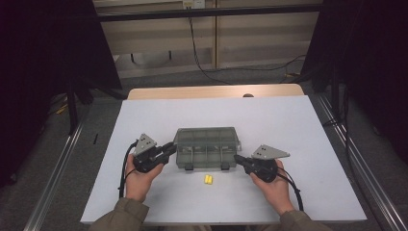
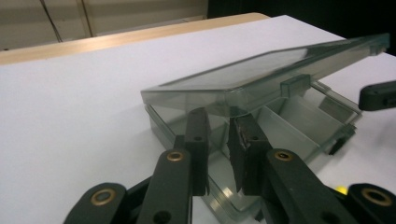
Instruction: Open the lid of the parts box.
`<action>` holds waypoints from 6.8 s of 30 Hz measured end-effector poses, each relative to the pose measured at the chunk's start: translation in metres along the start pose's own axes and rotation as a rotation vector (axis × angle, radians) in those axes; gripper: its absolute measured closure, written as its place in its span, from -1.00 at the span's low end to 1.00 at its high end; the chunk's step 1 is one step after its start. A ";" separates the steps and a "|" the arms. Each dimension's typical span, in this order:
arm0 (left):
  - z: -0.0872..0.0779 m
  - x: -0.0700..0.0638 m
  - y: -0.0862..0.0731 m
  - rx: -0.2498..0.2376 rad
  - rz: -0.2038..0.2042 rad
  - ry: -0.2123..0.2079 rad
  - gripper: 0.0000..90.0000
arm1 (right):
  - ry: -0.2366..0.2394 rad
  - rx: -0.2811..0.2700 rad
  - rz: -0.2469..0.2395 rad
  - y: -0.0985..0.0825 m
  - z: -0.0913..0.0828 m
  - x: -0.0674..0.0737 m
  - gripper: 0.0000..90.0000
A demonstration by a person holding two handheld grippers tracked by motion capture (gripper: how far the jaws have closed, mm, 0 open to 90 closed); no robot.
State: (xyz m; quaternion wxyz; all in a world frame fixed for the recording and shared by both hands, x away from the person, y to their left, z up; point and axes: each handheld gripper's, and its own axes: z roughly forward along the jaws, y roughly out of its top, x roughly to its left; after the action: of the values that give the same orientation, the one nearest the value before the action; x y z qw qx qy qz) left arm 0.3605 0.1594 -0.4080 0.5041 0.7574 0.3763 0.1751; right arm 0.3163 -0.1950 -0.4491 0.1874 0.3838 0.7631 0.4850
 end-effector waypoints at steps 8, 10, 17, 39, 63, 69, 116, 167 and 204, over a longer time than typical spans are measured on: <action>0.003 0.003 0.014 -0.007 0.018 0.019 0.75 | -0.006 -0.003 -0.009 -0.001 0.000 0.001 1.00; 0.005 0.004 0.016 -0.013 0.012 0.023 0.75 | -0.006 -0.004 -0.011 -0.001 0.000 0.001 1.00; 0.010 0.009 0.023 -0.005 0.002 0.027 0.77 | -0.008 -0.007 -0.013 -0.001 0.001 0.001 1.00; 0.024 0.020 0.047 -0.001 -0.017 0.055 0.79 | -0.013 -0.014 -0.029 -0.002 0.001 0.002 1.00; 0.041 0.030 0.060 0.008 -0.046 0.088 0.82 | -0.012 -0.023 -0.031 -0.003 0.002 0.002 1.00; 0.046 0.032 0.060 0.015 -0.044 0.100 0.83 | -0.013 -0.023 -0.032 -0.003 0.002 0.002 1.00; 0.072 0.041 0.058 0.039 -0.048 0.160 0.89 | -0.015 -0.033 -0.047 -0.004 0.002 0.002 1.00; 0.098 0.049 0.040 0.107 -0.068 0.189 0.87 | -0.022 -0.039 -0.048 -0.005 0.003 0.003 1.00; 0.055 0.028 0.029 0.066 -0.078 0.057 0.28 | -0.004 -0.076 0.018 -0.005 0.001 0.001 0.62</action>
State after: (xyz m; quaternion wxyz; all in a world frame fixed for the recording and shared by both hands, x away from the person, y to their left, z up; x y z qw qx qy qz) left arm 0.4255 0.1393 -0.4089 0.4745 0.7529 0.4255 0.1643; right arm 0.3142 -0.1945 -0.4534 0.1990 0.3840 0.7404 0.5146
